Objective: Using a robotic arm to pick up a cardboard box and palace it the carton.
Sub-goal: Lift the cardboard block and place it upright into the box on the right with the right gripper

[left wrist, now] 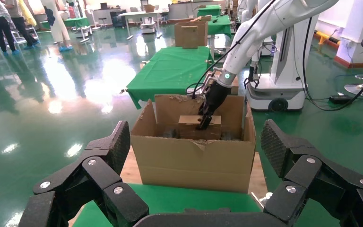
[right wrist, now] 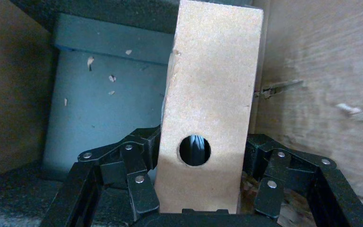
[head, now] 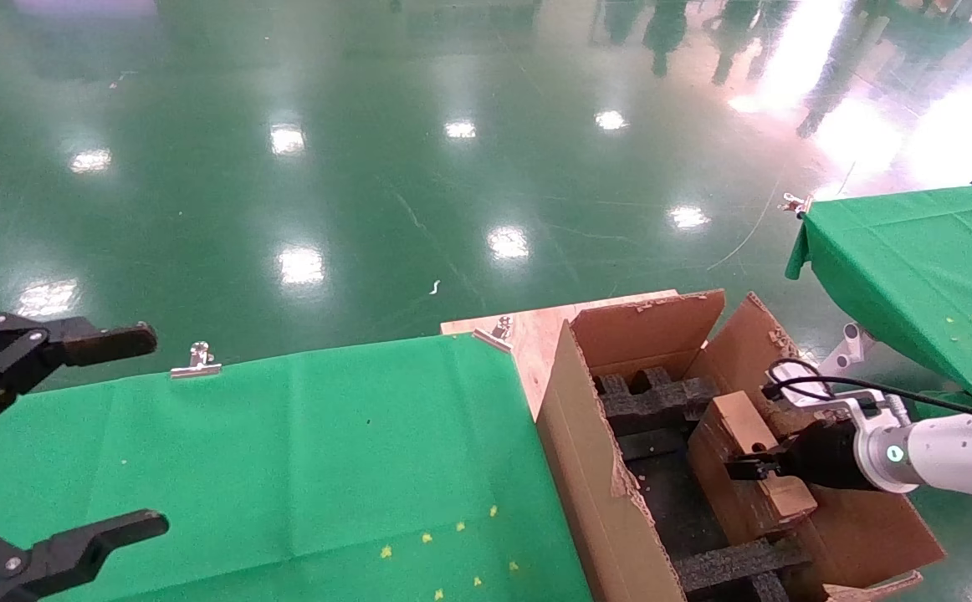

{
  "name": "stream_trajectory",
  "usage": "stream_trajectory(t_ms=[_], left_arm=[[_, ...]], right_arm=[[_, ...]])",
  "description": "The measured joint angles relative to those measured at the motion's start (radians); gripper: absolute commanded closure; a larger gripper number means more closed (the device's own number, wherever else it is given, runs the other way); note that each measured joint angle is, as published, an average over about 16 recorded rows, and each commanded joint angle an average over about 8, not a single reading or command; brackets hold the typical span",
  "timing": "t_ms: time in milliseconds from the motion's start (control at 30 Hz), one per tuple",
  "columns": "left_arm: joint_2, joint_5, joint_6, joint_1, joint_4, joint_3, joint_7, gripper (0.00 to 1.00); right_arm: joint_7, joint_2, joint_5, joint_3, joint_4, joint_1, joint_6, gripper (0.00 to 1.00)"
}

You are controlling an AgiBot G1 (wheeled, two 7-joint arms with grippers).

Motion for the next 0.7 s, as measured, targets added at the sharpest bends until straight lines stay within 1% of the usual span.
stream_trajectory(t_ms=[167, 200, 233, 433, 467, 500, 700], left_arm=[[0.000, 0.000, 0.000, 0.000, 0.000, 0.000, 0.000, 0.00], [0.000, 0.000, 0.000, 0.000, 0.000, 0.000, 0.000, 0.00], [0.000, 0.000, 0.000, 0.000, 0.000, 0.000, 0.000, 0.00], [0.000, 0.000, 0.000, 0.000, 0.000, 0.000, 0.000, 0.00], [0.000, 0.000, 0.000, 0.000, 0.000, 0.000, 0.000, 0.00], [0.000, 0.000, 0.000, 0.000, 0.000, 0.000, 0.000, 0.00], [0.000, 0.000, 0.000, 0.000, 0.000, 0.000, 0.000, 0.00]], right_arm=[[-0.036, -0.033, 0.027, 0.017, -0.056, -0.028, -0.014, 1.00], [-0.042, -0.039, 0.032, 0.021, -0.067, -0.033, -0.016, 0.97], [-0.048, -0.044, 0.037, 0.024, -0.078, -0.038, -0.019, 0.90], [-0.073, -0.068, 0.060, 0.039, -0.122, -0.057, -0.034, 0.15], [-0.075, -0.070, 0.062, 0.041, -0.126, -0.059, -0.035, 0.06], [-0.077, -0.072, 0.064, 0.042, -0.130, -0.060, -0.037, 0.00], [-0.080, -0.074, 0.069, 0.046, -0.136, -0.062, -0.040, 0.00]])
